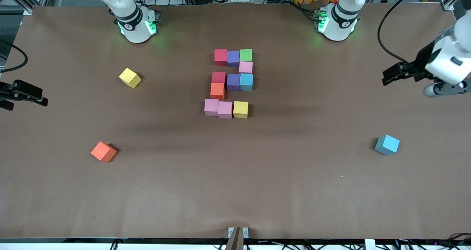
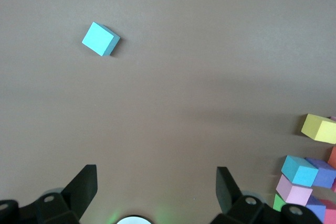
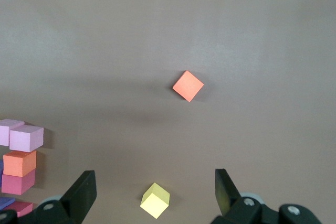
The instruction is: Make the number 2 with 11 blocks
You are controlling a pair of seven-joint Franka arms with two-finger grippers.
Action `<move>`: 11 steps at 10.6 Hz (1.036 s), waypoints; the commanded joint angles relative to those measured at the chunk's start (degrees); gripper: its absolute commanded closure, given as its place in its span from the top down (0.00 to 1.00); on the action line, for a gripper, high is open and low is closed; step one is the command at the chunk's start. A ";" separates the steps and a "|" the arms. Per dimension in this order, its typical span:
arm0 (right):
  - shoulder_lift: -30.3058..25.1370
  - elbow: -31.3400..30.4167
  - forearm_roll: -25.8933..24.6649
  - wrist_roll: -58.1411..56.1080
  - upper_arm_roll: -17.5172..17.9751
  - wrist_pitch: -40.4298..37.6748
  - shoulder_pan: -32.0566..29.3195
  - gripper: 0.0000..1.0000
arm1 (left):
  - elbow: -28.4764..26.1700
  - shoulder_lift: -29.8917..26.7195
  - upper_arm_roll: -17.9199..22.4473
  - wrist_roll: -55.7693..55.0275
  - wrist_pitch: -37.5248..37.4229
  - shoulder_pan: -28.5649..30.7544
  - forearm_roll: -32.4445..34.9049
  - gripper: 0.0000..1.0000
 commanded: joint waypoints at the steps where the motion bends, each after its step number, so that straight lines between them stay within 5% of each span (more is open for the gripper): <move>1: -0.37 0.17 -0.30 0.91 0.27 -0.65 -0.08 1.00 | -0.01 -0.83 1.13 1.30 -1.64 -1.30 -1.00 1.00; 4: -0.37 0.17 -0.30 0.91 0.19 -0.65 -0.08 1.00 | 4.55 -0.21 1.39 1.66 -4.45 -2.79 -0.65 1.00; 11: -0.37 0.26 -0.30 0.91 0.19 -0.65 -0.08 1.00 | 5.09 0.31 1.66 2.01 -3.76 -3.76 2.25 1.00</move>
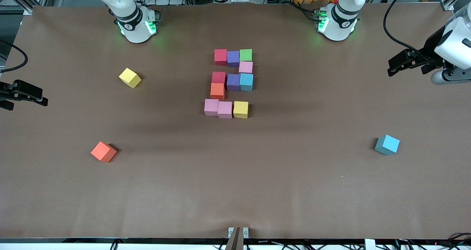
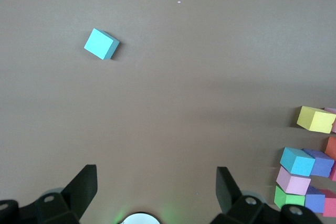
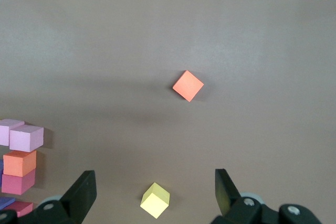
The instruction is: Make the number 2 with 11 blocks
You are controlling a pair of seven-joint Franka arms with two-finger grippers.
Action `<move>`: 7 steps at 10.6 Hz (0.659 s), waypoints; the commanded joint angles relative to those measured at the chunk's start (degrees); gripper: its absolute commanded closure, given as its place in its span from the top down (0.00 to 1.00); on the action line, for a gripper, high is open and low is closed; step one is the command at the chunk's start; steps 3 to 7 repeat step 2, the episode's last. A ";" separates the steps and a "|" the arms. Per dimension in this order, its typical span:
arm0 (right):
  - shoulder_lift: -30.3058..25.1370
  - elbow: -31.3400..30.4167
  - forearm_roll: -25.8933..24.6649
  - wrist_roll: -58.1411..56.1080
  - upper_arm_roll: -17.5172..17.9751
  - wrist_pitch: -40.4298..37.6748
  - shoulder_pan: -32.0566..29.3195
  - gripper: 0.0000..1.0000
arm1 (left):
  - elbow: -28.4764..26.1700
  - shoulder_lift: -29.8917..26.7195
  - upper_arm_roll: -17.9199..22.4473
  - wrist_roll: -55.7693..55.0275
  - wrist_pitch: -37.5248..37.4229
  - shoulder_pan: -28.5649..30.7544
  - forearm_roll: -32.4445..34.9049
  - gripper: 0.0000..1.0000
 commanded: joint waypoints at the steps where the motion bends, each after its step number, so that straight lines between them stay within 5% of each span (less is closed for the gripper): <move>1: -0.38 0.26 -0.30 0.91 0.18 -0.63 -0.08 1.00 | 0.94 0.38 0.80 1.28 0.50 -1.09 1.59 1.00; 7: -0.38 0.17 -0.30 0.91 0.18 -0.63 -0.08 1.00 | 0.94 0.55 0.80 1.28 0.85 -1.09 1.76 1.00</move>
